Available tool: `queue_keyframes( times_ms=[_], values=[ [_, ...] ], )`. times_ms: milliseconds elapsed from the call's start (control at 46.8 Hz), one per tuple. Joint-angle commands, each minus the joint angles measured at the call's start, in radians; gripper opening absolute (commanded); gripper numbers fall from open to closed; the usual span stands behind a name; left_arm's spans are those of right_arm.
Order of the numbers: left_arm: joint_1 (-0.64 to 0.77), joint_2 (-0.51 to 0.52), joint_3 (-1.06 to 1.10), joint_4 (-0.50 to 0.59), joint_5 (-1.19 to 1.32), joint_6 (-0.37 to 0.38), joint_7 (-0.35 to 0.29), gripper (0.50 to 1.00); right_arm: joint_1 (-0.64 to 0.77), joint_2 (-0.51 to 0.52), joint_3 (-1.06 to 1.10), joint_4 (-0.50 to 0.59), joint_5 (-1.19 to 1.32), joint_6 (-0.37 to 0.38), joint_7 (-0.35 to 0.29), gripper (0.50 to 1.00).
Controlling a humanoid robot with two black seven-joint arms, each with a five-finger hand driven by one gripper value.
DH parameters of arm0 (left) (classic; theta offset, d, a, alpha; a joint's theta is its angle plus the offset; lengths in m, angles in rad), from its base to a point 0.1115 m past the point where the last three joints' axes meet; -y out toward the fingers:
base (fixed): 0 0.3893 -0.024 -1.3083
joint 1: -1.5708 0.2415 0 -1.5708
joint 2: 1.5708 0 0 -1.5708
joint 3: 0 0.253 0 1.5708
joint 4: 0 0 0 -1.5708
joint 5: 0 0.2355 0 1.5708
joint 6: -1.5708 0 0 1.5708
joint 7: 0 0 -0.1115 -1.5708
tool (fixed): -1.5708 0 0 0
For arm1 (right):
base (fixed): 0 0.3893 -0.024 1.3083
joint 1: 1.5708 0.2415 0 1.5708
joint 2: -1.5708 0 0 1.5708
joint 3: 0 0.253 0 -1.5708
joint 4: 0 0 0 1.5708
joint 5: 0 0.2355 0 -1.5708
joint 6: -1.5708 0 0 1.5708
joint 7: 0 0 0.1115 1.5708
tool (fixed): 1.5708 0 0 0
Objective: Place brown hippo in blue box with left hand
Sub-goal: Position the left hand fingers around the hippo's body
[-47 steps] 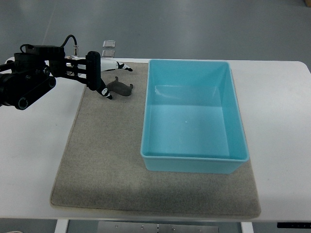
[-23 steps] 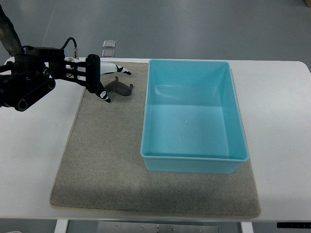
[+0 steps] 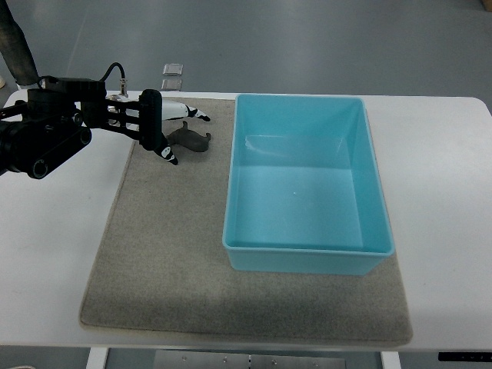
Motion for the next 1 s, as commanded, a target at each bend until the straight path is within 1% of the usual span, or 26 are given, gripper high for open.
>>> queue_keyframes(
  times_ms=[0, 171, 491, 684, 983],
  values=[
    [0.000, 0.000, 0.001, 0.002, 0.001, 0.000, 0.001, 0.992, -0.001, 0.000, 0.000, 0.000, 0.000, 0.001, 0.000, 0.936],
    [0.000, -0.021, 0.046, 0.003, -0.002, 0.014, 0.003, 0.992, 0.001, 0.000, 0.000, 0.000, 0.000, 0.001, 0.000, 0.936],
    [0.000, -0.034, 0.049, 0.003, -0.002, 0.017, 0.006, 0.990, -0.001, 0.000, 0.000, 0.000, 0.000, -0.001, 0.000, 0.936],
    [-0.008, -0.034, 0.049, 0.005, -0.002, 0.029, 0.007, 0.971, 0.001, 0.000, 0.000, 0.000, 0.000, -0.001, 0.000, 0.936],
    [-0.014, -0.028, 0.049, 0.005, -0.004, 0.031, 0.007, 0.981, 0.001, 0.000, 0.000, 0.000, 0.000, 0.001, 0.000, 0.936]
  ],
)
